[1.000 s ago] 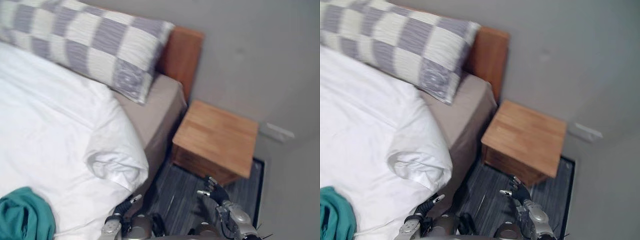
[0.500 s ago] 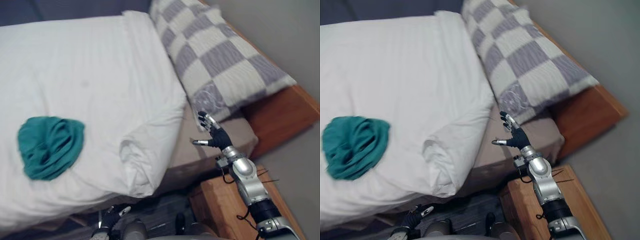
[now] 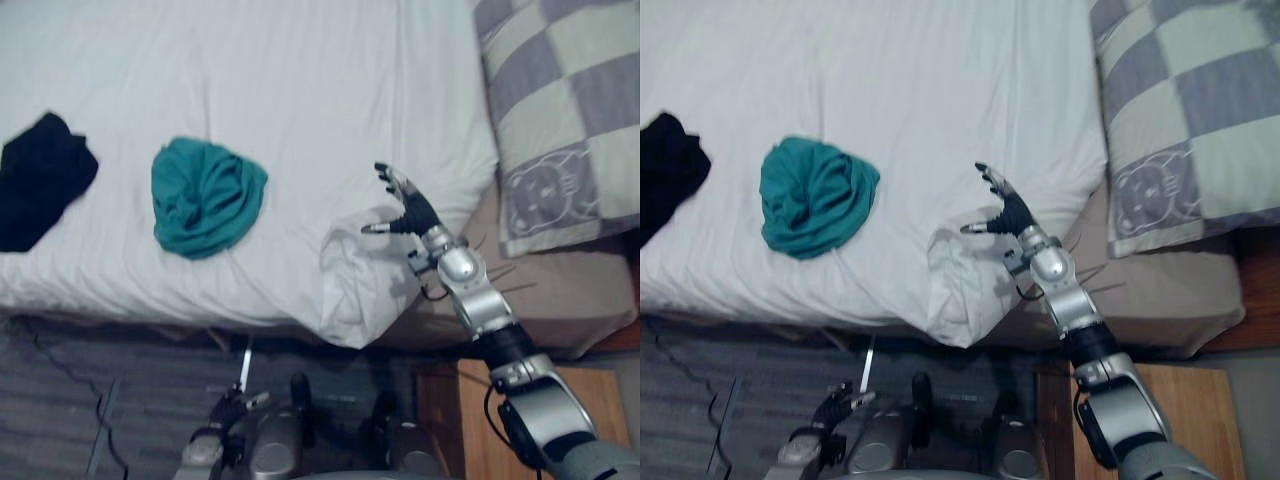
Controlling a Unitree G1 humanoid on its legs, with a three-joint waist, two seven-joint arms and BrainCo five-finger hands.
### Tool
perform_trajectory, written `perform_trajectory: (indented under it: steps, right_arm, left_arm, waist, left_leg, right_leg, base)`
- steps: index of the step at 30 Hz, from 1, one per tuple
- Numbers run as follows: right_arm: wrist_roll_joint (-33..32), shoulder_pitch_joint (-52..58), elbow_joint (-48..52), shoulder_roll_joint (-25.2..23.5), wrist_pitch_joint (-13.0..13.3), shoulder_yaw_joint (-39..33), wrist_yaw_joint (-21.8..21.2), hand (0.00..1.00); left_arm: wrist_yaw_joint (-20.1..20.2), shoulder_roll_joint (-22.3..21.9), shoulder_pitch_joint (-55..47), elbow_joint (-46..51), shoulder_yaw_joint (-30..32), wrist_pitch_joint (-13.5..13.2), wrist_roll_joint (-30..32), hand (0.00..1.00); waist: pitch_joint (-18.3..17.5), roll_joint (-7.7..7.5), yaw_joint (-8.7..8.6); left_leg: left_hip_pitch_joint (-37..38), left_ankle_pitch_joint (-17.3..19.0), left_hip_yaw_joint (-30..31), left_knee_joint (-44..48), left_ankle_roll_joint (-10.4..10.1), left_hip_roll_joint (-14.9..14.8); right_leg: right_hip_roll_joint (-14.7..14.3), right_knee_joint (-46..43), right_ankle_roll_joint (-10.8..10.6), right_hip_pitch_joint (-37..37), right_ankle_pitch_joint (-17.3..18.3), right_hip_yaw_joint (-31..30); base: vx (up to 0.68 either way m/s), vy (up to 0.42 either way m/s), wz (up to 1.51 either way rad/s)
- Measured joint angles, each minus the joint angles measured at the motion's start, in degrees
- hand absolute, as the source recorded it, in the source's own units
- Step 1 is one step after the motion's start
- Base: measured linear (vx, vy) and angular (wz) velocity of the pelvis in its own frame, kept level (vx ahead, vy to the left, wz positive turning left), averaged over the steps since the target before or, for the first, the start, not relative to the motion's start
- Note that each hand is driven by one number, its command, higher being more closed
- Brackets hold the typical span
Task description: Tidy the bed and pick cloth on bed and put in laundry
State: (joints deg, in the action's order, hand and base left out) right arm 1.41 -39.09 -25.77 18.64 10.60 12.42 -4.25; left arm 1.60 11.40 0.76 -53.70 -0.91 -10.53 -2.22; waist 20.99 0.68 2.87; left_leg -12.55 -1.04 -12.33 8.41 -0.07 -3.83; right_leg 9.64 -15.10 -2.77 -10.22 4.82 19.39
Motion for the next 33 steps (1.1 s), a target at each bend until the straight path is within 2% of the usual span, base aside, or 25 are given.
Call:
perform_trajectory:
  steps: [2, 3, 4, 5, 11, 16, 20, 24, 25, 27, 29, 32, 33]
  right_arm:
    - [2.8, -2.45, -3.79, 1.06, -0.92, 1.19, 1.19, 0.0]
    - [3.69, -3.05, -5.19, 1.65, -1.2, 1.84, 1.6, 1.0]
    - [5.28, -5.0, -8.62, 2.25, -2.4, 2.18, 1.93, 1.0]
    - [6.11, -6.0, -10.22, 2.45, -2.54, 2.18, 2.29, 1.0]
    - [8.44, -9.54, -13.8, 6.65, -1.98, 4.44, 2.92, 1.0]
    - [8.09, -8.22, -13.13, 6.84, -1.99, 4.02, 3.32, 1.0]
    - [5.83, -0.04, -8.03, 6.39, -2.06, 0.87, 4.79, 1.0]
    - [3.56, 8.99, -2.4, 3.29, -2.09, -5.0, 5.27, 1.0]
    - [2.84, 13.13, -0.62, 1.56, -2.09, -6.81, 5.33, 0.0]
    - [1.15, 19.66, 0.67, -0.75, -1.99, -8.96, 5.35, 0.0]
    - [-1.66, 28.58, 0.33, -3.49, -1.86, -11.85, 5.55, 0.0]
    - [-6.4, 36.2, -2.12, -6.75, -1.53, -14.91, 5.53, 0.0]
    - [-7.7, 37.39, -2.92, -7.43, -1.21, -15.41, 5.57, 0.0]
  left_arm:
    - [0.29, -0.12, 2.06, 0.18, -1.67, -0.02, -0.61, 0.0]
    - [0.38, -0.22, 2.46, 0.19, -2.15, -0.04, -0.62, 0.0]
    - [0.5, -0.18, 2.91, 0.25, -3.2, -0.31, -0.62, 0.0]
    - [0.49, -0.19, 2.93, 0.22, -3.46, -0.67, -0.62, 0.0]
    - [0.73, -0.2, 3.85, -0.17, -5.74, -2.21, -0.77, 0.0]
    - [1.1, -0.21, 4.89, -0.32, -5.79, -3.76, -1.71, 0.0]
    - [2.16, -0.15, 4.89, -0.11, -5.77, -4.28, -1.87, 0.0]
    - [2.38, -0.07, 4.69, 0.17, -5.68, -4.27, -1.86, 0.0]
    - [2.89, -0.08, 4.13, 0.17, -5.67, -4.11, -1.86, 0.0]
    - [3.36, -0.11, 2.55, 0.2, -5.67, -3.41, -1.81, 0.0]
    - [3.37, -0.25, 0.31, 0.17, -5.66, -2.21, -1.61, 0.0]
    - [3.32, -0.43, -2.06, -0.88, -5.55, -0.83, -1.03, 0.0]
    - [3.34, -0.63, -2.23, -1.36, -5.46, -0.5, -0.67, 0.0]
  waist:
    - [2.22, 1.49, 1.08]
    - [2.55, 1.97, 1.2]
    - [2.96, 2.75, 1.21]
    - [3.03, 2.89, 1.21]
    - [3.69, 3.99, 1.2]
    - [3.69, 3.99, 1.05]
    - [3.62, 3.64, 0.83]
    - [2.92, 2.51, -0.99]
    - [1.96, 1.38, -1.45]
    - [-0.35, -0.39, -2.29]
    - [-4.48, -2.5, -2.7]
    - [-8.04, -3.97, -4.46]
    - [-8.49, -4.04, -4.87]
  left_leg:
    - [-1.62, -0.55, 0.6, 0.05, -0.11, 0.13]
    - [-2.26, -0.79, 0.96, 0.03, -0.13, 0.18]
    - [-4.02, -1.27, 1.33, 0.01, -0.08, 0.25]
    - [-4.89, -1.47, 1.33, 0.0, -0.15, 0.35]
    - [-5.54, -1.85, 1.83, 0.03, -0.3, 1.38]
    - [-4.46, -2.65, 2.21, -1.56, -0.12, 1.7]
    - [0.69, -3.29, 1.21, -4.68, -0.31, 1.65]
    - [3.24, -3.61, 0.11, -7.11, -0.76, 1.01]
    - [4.83, -3.62, -0.73, -8.22, -0.79, 0.9]
    - [7.51, -3.48, -2.18, -9.76, -0.99, 0.92]
    - [10.89, -3.01, -3.62, -11.9, -1.68, 0.95]
    - [14.85, -2.48, -5.38, -13.77, -2.42, 1.0]
    - [15.55, -2.33, -5.66, -13.78, -2.62, 1.0]
  right_leg:
    - [0.2, -0.84, 0.04, -1.67, 0.01, 0.35]
    - [0.24, -1.03, 0.07, -2.24, 0.03, 0.56]
    - [0.47, -2.13, 0.31, -4.31, 0.21, 0.78]
    - [0.59, -2.74, 0.45, -5.43, 0.3, 0.71]
    - [2.66, -8.41, 0.53, -8.24, 3.25, 0.4]
    - [3.01, -9.52, 0.63, -8.55, 3.82, -0.06]
    - [2.19, -6.47, 0.22, -4.03, 3.25, -0.44]
    - [0.4, -1.36, -0.25, -0.92, 0.75, -0.86]
    - [-0.12, 0.5, -0.51, 0.43, 0.02, -1.59]
    - [-0.7, 2.88, -0.85, 2.86, -0.63, -2.54]
    - [-1.45, 5.48, -1.31, 5.56, -1.01, -3.89]
    - [-1.77, 7.48, -1.54, 8.65, -1.14, -5.24]
    - [-1.85, 7.72, -1.61, 9.2, -1.18, -5.68]
  base:
    - [-0.03, 0.005, 0.15]
    - [-0.01, -0.013, 0.18]
    - [0.0, -0.018, 0.15]
    - [0.0, -0.014, 0.1]
    - [0.0, -0.034, 0.07]
    - [-0.01, -0.027, -0.01]
    - [0.04, -0.019, -0.13]
    - [0.06, 0.005, -0.19]
    - [0.12, 0.004, -0.35]
    - [0.12, 0.002, -0.38]
    - [0.15, 0.003, -0.39]
    - [0.12, 0.022, -0.29]
    - [0.06, 0.023, -0.34]
